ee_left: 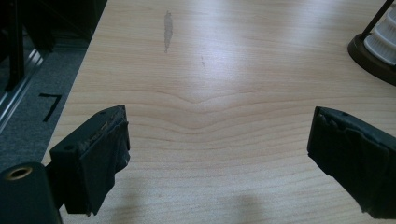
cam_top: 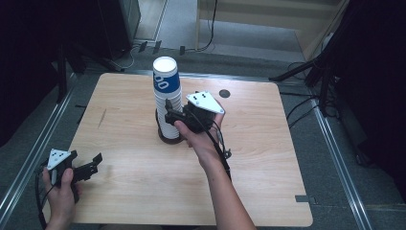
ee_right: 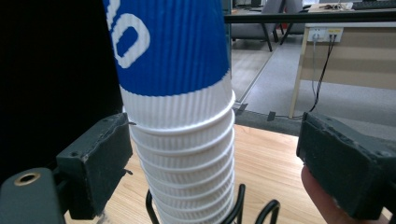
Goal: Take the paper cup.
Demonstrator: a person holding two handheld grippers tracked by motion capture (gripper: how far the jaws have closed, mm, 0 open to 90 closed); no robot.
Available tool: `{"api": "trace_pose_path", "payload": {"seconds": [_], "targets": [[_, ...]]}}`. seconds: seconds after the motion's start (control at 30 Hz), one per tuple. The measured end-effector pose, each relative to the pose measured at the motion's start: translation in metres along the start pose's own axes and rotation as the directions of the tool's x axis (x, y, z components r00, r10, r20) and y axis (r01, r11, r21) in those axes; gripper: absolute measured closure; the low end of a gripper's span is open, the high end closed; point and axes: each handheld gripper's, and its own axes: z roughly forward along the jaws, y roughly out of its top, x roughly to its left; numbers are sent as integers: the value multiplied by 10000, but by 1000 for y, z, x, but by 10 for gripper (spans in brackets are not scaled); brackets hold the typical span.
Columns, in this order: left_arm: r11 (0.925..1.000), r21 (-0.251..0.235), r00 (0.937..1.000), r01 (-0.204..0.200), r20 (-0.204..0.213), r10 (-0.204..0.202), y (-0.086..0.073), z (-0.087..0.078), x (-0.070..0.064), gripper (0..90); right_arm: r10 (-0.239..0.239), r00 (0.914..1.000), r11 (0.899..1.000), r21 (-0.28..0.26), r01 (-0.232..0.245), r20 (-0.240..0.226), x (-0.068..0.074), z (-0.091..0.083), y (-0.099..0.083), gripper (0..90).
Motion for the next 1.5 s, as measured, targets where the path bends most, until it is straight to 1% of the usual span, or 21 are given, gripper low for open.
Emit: {"api": "trace_pose_path", "payload": {"seconds": [0.27,0.3,0.47,0.67,0.7,0.77,0.83,0.93,0.97,1.0,1.03,1.07,1.1,1.13,1.17,1.2,1.23,1.27,1.3,1.33,1.5], "targets": [[10000,-7,10000,6,11,-6,0,0,0,67,-81,9998,9999,-60,80,-191,7,8,8,99],[10000,-10,10000,18,14,-18,0,0,0,67,-16,9998,10000,-42,15,-184,9,9,9,99],[10000,1,10000,-2,11,2,0,0,0,67,-27,9996,10000,-94,24,-297,12,14,13,99],[10000,-24,10000,49,24,-49,0,0,0,67,77,9997,10000,-42,-78,-236,14,20,18,99],[10000,-14,10000,59,32,-59,0,0,0,67,82,9999,9999,-73,-83,-132,13,22,20,100],[10000,-30,10000,82,26,-82,0,0,0,67,-51,10000,9999,-161,50,-42,13,26,25,101],[10000,-33,10000,60,25,-60,0,0,0,67,-68,9999,9999,-142,66,-134,14,30,27,101],[10000,-75,10000,12,50,-12,-1,-1,-1,67,-324,9995,9994,-152,324,-23,15,35,28,84],[9999,-13,9999,-151,2,151,1,1,-2,67,-361,9993,9993,-93,362,68,15,43,31,135],[9998,193,10000,36,55,-37,1,2,-1,67,744,9965,9972,148,-739,-375,13,44,33,134],[9997,135,9993,201,-305,-197,2,4,-2,66,1656,9833,9859,373,-1631,-757,13,45,38,133],[10000,35,9969,23,-782,-20,2,5,-5,71,1807,9822,9831,406,-1787,-523,17,46,43,141],[10000,35,9969,23,-782,-20,2,5,-5,99,1630,9866,9861,354,-1626,-95,23,49,46,150],[9985,275,9942,-476,-950,500,3,8,-10,133,976,9952,9952,32,-976,125,31,52,47,150],[9985,275,9942,-476,-950,500,3,8,-10,137,976,9952,9952,32,-976,125,31,52,47,150],[9987,234,9964,-447,-710,462,3,7,-9,128,124,9992,9996,251,-134,388,35,58,42,150],[9989,194,9955,-423,-837,438,2,6,-9,133,161,9990,9995,264,-173,424,33,60,40,159],[9989,173,9953,-442,-850,455,2,6,-9,142,200,9989,9994,266,-211,423,30,61,38,165],[9989,173,9953,-442,-850,455,2,6,-9,142,200,9989,9994,266,-211,423,30,61,38,165],[9988,159,9963,-464,-718,474,2,5,-9,141,-69,9998,9998,190,65,189,26,62,36,158],[9990,182,9978,-416,-511,425,2,4,-8,141,-160,9998,9999,-18,160,96,21,61,38,160]]}}
